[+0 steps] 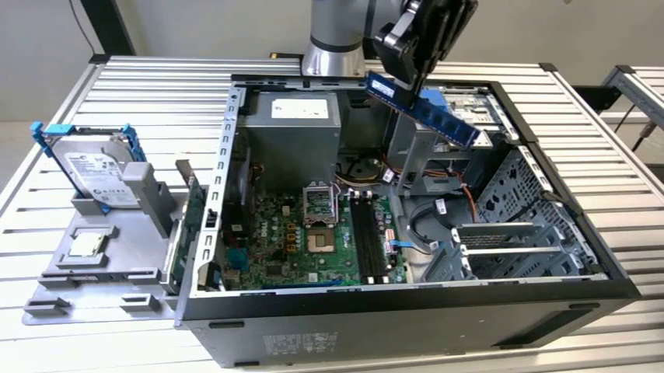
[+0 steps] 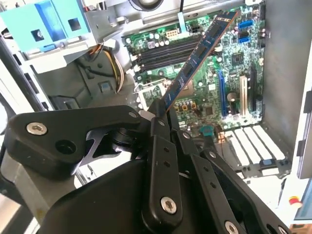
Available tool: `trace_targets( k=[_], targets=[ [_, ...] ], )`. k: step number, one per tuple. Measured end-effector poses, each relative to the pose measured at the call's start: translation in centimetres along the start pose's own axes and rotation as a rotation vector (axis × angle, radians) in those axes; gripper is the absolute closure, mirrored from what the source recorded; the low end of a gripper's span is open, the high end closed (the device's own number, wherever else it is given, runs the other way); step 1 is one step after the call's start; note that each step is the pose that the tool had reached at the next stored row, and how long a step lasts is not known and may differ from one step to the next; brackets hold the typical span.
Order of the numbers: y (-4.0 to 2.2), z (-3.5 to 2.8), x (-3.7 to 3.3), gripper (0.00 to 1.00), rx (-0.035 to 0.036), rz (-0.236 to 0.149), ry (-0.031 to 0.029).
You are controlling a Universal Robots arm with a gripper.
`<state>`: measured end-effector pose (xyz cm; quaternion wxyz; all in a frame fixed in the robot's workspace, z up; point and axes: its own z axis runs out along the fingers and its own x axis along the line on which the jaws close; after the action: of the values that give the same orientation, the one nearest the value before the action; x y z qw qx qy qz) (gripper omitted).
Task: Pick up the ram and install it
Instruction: 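Insert the ram into the slot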
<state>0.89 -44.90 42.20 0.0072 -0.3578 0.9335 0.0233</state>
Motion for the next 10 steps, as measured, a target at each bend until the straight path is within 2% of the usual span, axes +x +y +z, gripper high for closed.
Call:
trace_targets(
  k=[10],
  targets=[
    [0.00,0.00,0.00,1.00,0.0011,0.118,-0.0018]
  ],
)
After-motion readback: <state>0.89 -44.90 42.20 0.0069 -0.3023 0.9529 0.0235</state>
